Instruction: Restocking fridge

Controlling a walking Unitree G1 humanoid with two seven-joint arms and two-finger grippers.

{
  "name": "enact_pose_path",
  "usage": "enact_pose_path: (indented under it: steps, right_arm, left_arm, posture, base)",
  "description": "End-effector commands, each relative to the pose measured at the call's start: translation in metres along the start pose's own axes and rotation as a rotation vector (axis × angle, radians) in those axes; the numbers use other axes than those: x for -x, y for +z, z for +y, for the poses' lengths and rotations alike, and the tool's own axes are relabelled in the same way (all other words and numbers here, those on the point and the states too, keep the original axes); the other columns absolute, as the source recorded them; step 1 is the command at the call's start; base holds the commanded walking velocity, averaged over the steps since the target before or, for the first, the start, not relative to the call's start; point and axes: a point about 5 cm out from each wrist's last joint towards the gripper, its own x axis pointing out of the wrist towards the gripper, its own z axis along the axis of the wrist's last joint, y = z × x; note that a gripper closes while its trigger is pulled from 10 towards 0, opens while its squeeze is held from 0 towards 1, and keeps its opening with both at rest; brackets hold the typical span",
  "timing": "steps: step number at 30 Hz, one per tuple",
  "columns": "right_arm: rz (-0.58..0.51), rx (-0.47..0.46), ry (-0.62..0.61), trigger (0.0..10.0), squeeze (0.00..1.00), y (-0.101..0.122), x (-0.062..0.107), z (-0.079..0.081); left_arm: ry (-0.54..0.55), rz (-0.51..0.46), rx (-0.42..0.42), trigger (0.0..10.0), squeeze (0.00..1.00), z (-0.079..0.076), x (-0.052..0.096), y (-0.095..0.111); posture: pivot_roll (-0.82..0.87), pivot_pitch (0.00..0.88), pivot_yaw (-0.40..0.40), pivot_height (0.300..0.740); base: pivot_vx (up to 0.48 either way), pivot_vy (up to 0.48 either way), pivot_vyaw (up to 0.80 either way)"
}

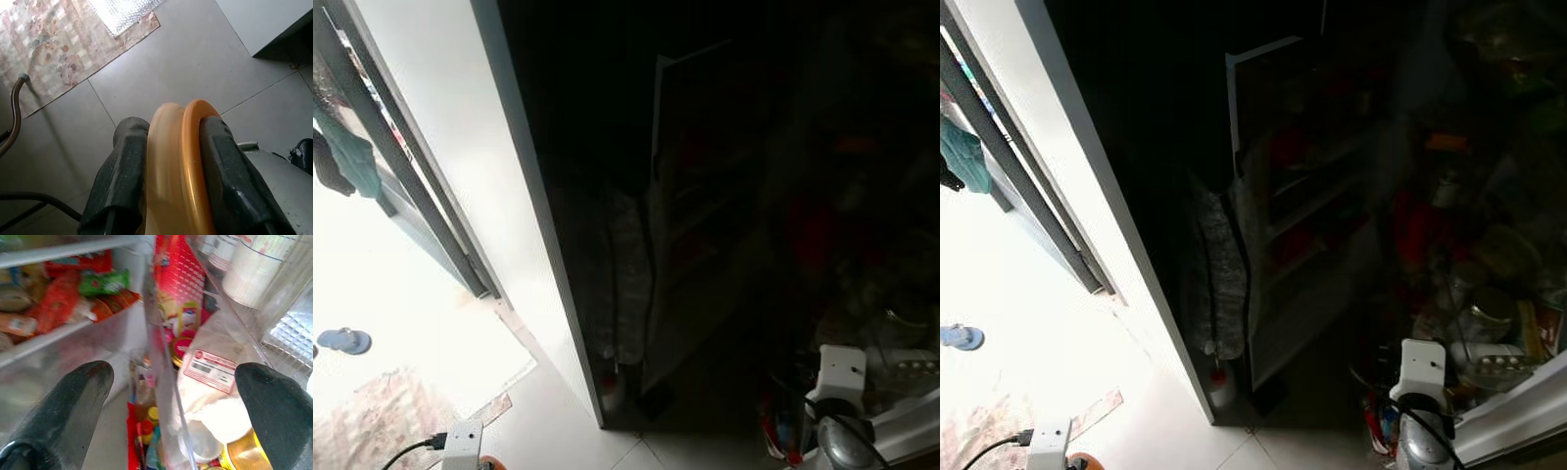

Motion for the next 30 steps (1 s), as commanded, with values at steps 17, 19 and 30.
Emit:
enact_pose_path:
  steps: [17, 19, 30]
  right_arm:
    - [0.366, -0.087, 0.071, 10.0, 0.0, -0.058, 0.027, -0.007]
    - [0.446, -0.09, 0.142, 10.0, 0.0, -0.07, 0.037, 0.009]
    - [0.762, -0.067, 0.274, 10.0, 0.0, -0.115, 0.09, 0.05]
  left_arm:
    - [-0.007, 0.017, -0.015, 10.0, 0.0, -0.001, 0.0, -0.003]
    - [-0.007, 0.016, -0.01, 10.0, 0.0, -0.001, 0.0, -0.003]
    - [-0.003, 0.003, 0.001, 10.0, 0.0, -0.002, -0.001, 0.003]
  posture:
    - [-0.22, 0.034, 0.042, 0.74]
    - [-0.22, 0.033, 0.041, 0.74]
    - [-0.2, 0.029, 0.038, 0.74]
  base:
    - [0.0, 0.0, 0.0]
    - [0.0, 0.0, 0.0]
    - [0.0, 0.0, 0.0]
